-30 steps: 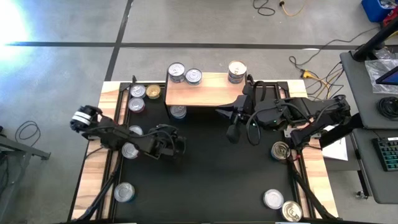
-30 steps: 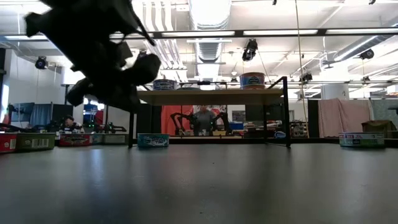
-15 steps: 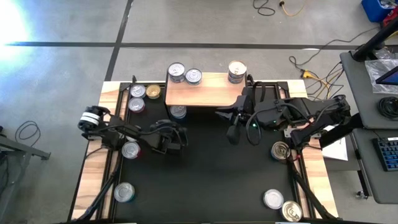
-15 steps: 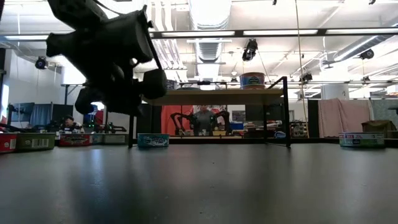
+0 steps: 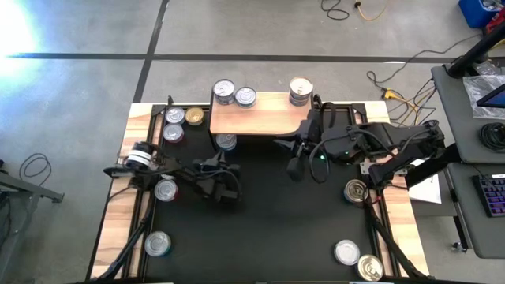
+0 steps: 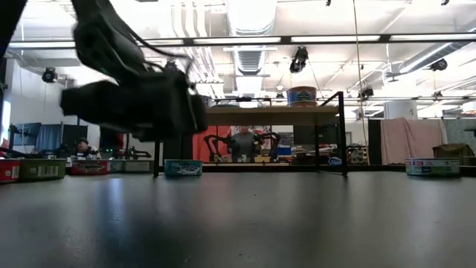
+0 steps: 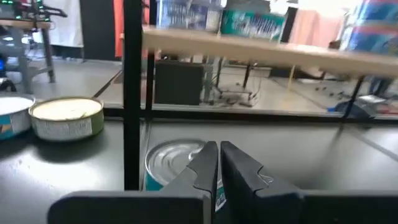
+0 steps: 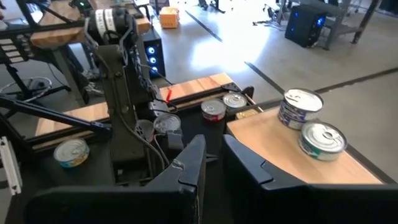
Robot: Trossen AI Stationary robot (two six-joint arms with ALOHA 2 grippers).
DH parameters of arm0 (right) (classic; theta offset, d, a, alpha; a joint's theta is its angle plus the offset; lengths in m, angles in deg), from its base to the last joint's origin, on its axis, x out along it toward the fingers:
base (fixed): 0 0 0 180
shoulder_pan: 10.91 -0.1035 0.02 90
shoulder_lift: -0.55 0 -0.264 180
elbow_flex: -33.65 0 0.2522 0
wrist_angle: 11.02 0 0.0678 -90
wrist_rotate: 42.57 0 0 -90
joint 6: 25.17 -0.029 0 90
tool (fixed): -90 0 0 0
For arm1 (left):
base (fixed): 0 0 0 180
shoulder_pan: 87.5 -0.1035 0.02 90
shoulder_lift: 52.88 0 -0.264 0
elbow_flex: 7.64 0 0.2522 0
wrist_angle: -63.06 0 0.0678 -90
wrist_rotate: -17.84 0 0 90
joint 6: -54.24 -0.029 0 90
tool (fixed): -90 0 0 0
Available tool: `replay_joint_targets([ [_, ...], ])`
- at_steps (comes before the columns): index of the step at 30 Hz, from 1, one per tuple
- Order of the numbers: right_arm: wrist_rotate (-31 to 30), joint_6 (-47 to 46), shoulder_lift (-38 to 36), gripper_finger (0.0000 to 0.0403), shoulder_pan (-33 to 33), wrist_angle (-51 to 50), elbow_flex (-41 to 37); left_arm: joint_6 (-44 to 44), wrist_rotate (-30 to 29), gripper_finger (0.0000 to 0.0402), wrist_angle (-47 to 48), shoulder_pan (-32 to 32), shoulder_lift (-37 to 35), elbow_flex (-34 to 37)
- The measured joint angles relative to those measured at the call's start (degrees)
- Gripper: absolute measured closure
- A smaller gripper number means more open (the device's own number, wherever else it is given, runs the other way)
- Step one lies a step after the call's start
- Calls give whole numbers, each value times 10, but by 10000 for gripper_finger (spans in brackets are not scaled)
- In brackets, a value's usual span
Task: Stack canned seafood by type on shelf
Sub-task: Stack the green-blue tuna can on the shelf
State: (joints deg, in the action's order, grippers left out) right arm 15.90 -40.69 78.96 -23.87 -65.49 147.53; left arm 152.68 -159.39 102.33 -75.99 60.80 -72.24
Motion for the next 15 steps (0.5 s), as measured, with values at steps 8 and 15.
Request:
replay_joint_targets([
  [8, 0, -27, 0, 360, 6, -35, 0, 12, 18, 397, 2, -31, 73, -74],
  [15, -1, -34, 0, 360, 6, -48, 0, -12, 192, 397, 42, -90, 74, -113],
])
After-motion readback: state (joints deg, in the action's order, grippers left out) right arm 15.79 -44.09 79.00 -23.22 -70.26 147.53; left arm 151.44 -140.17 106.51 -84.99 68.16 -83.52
